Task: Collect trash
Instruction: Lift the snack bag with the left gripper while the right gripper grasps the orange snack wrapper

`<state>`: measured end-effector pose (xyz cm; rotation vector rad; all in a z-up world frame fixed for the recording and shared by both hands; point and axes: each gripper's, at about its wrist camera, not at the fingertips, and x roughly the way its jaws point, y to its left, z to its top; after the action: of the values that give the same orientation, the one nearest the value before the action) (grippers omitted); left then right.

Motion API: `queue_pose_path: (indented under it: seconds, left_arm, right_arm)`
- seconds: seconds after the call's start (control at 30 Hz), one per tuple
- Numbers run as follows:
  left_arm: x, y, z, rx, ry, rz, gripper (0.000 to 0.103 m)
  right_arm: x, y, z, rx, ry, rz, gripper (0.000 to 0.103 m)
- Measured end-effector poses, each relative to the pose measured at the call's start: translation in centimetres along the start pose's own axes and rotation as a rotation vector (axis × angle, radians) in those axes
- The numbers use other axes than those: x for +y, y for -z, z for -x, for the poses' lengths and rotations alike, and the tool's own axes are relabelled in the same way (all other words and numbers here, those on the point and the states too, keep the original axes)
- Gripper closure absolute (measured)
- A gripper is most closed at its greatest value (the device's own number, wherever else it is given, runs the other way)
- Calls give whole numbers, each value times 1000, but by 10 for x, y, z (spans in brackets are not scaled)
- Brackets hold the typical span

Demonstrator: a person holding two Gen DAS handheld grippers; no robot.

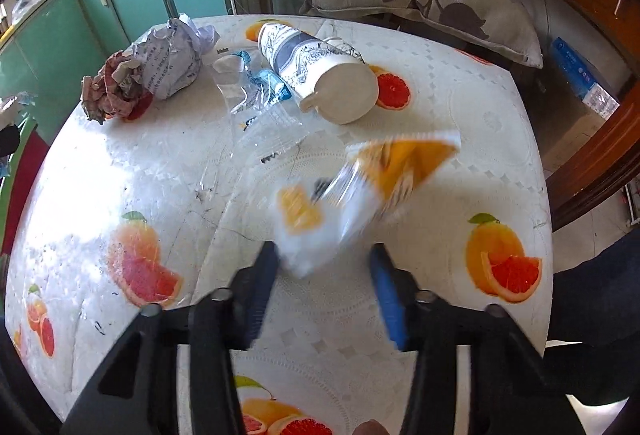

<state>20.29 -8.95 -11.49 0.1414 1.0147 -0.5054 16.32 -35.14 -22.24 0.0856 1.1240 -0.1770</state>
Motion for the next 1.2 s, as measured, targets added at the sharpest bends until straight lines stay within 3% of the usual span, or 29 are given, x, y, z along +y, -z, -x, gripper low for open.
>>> queue_pose_path:
  seconds: [0.07, 0.43, 0.47, 0.53, 0.57, 0.6, 0.73, 0.93, 1.2]
  left_arm:
    - [3, 2, 3, -4, -1, 6, 80]
    - [19, 6, 22, -37, -6, 42, 80]
    - [19, 6, 23, -40, -6, 45, 80]
    - [21, 7, 24, -45, -5, 49, 80]
    - [22, 7, 24, -45, -5, 52, 80]
    - [22, 7, 24, -45, -3, 55, 80]
    - [24, 8, 23, -46, 0, 60, 80]
    - [33, 8, 22, -48, -2, 78, 80]
    - [43, 7, 19, -43, -10, 84, 80]
  right_arm:
    - [4, -1, 1, 3, 6, 6, 95]
    - [6, -1, 29, -44, -26, 2, 100]
    - [4, 0, 33, -45, -7, -6, 94]
    - [-4, -1, 40, -53, -13, -31, 47]
    - [-9, -3, 44, -69, -19, -54, 8]
    - [-14, -5, 50, -89, -22, -73, 3]
    - [-28, -29, 58, -126, 11, -100, 3]
    - [-42, -67, 28, -83, 15, -136, 3]
    - [-44, -83, -14, -20, 30, -149, 4]
